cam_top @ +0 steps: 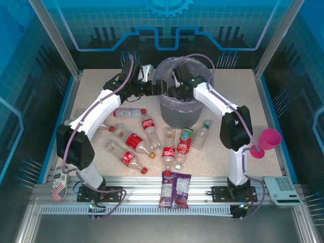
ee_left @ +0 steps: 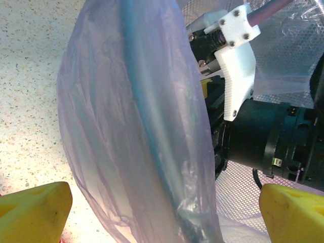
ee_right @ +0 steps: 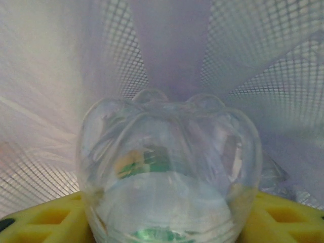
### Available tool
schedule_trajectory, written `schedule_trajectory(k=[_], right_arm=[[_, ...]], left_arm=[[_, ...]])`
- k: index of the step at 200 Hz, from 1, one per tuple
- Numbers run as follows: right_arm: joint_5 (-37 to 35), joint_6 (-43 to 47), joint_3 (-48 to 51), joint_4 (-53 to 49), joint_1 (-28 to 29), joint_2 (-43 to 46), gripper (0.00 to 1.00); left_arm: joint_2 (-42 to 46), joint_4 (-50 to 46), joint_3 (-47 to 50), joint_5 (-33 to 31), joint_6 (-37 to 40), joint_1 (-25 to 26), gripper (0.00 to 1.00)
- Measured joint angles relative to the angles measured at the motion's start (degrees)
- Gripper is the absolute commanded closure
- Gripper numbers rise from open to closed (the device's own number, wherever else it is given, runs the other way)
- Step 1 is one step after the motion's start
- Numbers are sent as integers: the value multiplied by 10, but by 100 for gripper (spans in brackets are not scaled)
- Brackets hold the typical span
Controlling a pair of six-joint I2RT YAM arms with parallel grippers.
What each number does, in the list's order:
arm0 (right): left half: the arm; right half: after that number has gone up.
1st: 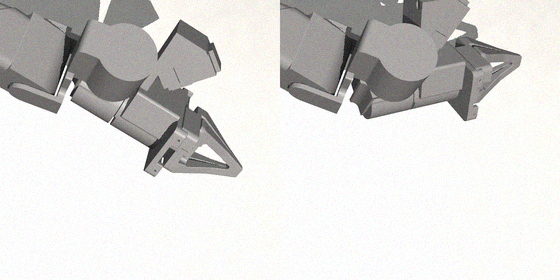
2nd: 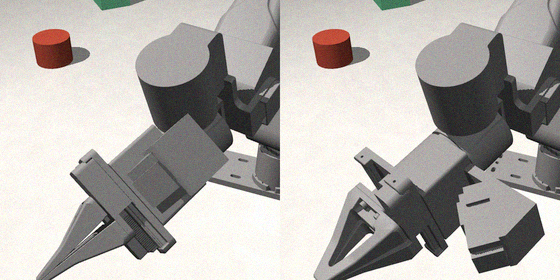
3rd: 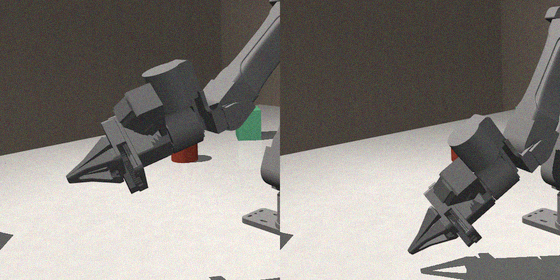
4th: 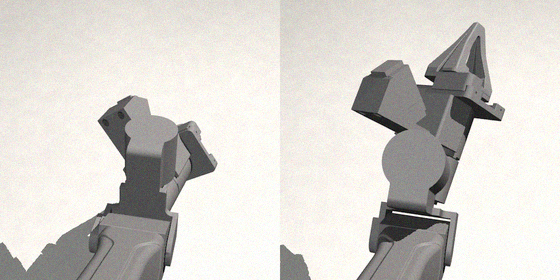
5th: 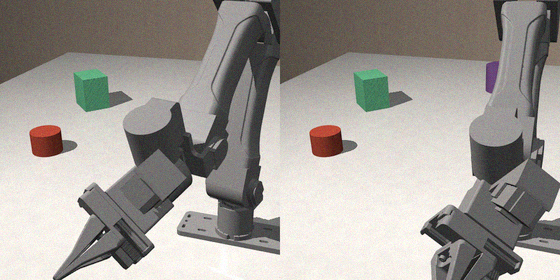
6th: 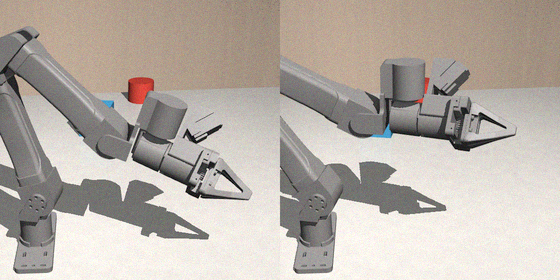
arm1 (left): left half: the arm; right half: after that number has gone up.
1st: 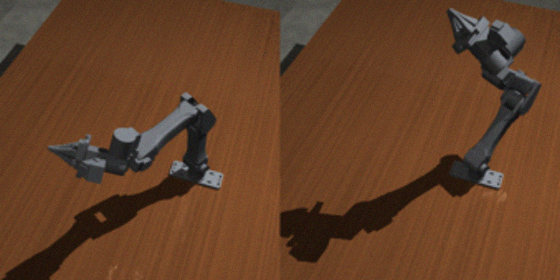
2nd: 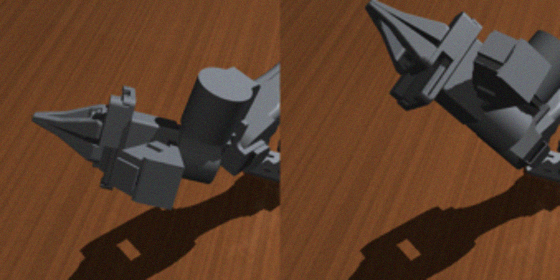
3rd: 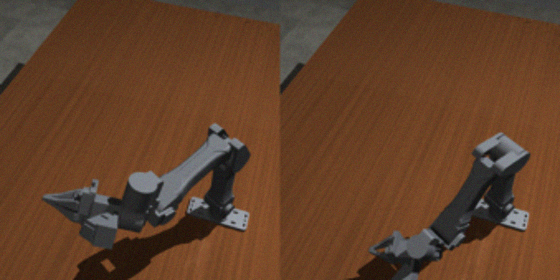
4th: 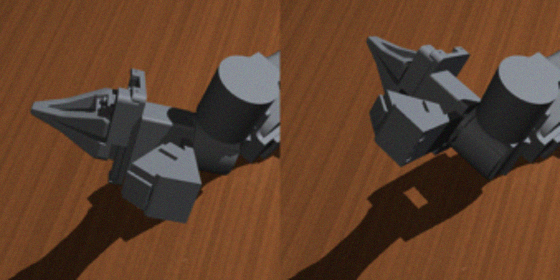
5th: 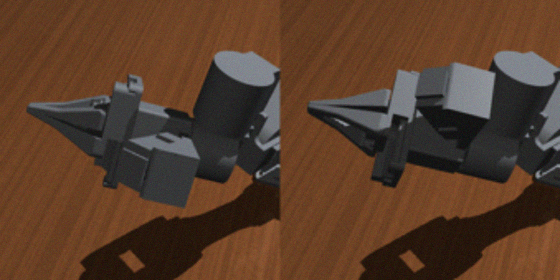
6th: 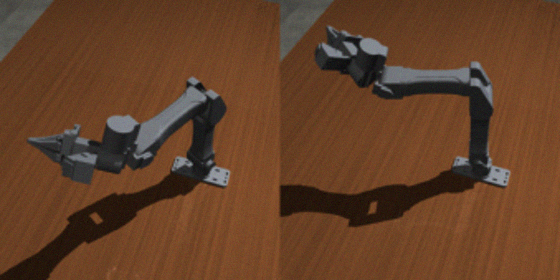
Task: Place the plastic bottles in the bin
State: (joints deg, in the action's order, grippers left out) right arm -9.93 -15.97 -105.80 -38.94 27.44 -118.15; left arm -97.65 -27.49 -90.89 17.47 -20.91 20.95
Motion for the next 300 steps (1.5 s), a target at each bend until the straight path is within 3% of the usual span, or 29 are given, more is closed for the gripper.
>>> schedule_trajectory(k=[39, 102, 177, 210, 249, 275, 300], right_arm=[[2, 3, 0, 4, -1, 0, 17], [10, 19, -42, -39, 0, 24, 12], [8, 40, -71, -97, 5, 249, 6], [-3, 29, 6, -117, -12, 384, 6], [-6, -23, 181, -135, -94, 532, 10], [18, -70, 321, -140, -142, 594, 12], [52, -117, 447, -115, -149, 619, 15]], left_arm=[[0, 0, 0, 0, 0, 0, 4], [0, 0, 0, 0, 0, 0, 4], [0, 2, 1, 0, 0, 0, 4], [0, 5, 3, 0, 0, 0, 4], [0, 7, 3, 0, 0, 0, 4], [0, 8, 3, 0, 0, 0, 4], [0, 8, 4, 0, 0, 0, 4]])
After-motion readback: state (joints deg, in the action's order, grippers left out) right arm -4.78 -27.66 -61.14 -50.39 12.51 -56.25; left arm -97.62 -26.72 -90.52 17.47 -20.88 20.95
